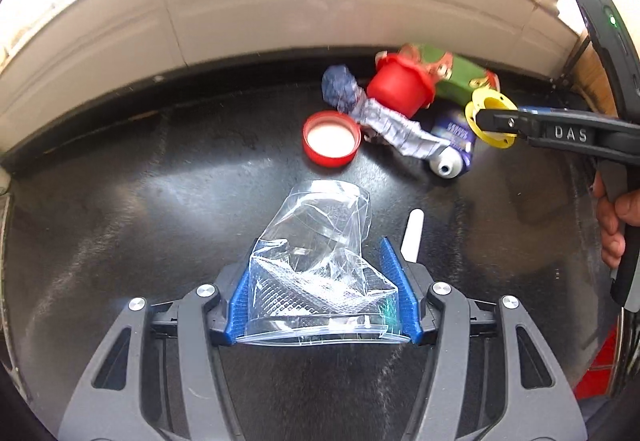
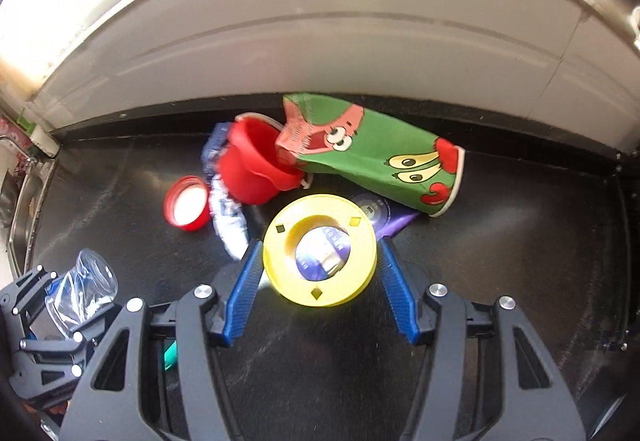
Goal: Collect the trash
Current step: 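Grasp the clear plastic cup with the left tool while the right tool grasps the yellow tape ring, then carry the plastic cup and tape ring to the black bin and release both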
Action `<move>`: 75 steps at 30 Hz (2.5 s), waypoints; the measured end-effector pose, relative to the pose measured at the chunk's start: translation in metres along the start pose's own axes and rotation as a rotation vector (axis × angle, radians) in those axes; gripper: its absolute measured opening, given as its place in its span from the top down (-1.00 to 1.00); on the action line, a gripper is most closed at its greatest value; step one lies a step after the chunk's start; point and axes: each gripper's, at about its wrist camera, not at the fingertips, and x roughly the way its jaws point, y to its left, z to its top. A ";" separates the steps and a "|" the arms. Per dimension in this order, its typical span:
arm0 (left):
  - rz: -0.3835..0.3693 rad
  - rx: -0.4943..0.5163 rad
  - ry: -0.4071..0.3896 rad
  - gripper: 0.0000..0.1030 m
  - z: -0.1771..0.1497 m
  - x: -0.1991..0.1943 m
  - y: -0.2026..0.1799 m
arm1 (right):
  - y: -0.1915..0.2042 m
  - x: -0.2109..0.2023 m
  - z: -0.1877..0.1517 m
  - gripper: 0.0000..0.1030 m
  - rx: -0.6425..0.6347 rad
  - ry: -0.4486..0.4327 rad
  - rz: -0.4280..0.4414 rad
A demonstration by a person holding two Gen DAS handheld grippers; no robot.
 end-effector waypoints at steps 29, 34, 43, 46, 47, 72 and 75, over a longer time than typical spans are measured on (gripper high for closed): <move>0.429 -0.660 -0.120 -0.12 -0.298 -0.251 0.199 | 0.405 -0.114 -0.139 -0.12 -0.746 0.118 0.541; 0.522 -0.848 -0.112 -0.12 -0.378 -0.287 0.230 | 0.484 -0.121 -0.187 -0.12 -0.915 0.183 0.636; 0.588 -1.089 -0.082 -0.12 -0.488 -0.308 0.256 | 0.586 -0.114 -0.280 -0.12 -1.116 0.318 0.731; 0.573 -1.137 -0.080 -0.12 -0.512 -0.301 0.265 | 0.607 -0.104 -0.302 -0.12 -1.137 0.368 0.740; 0.568 -1.144 -0.080 -0.12 -0.518 -0.297 0.269 | 0.611 -0.099 -0.306 -0.12 -1.135 0.383 0.741; 0.441 -1.262 -0.043 -0.67 -0.619 -0.198 0.333 | 0.707 0.019 -0.391 -0.56 -1.188 0.578 0.579; 0.440 -1.262 -0.034 -0.67 -0.620 -0.196 0.330 | 0.707 0.020 -0.386 -0.56 -1.163 0.590 0.592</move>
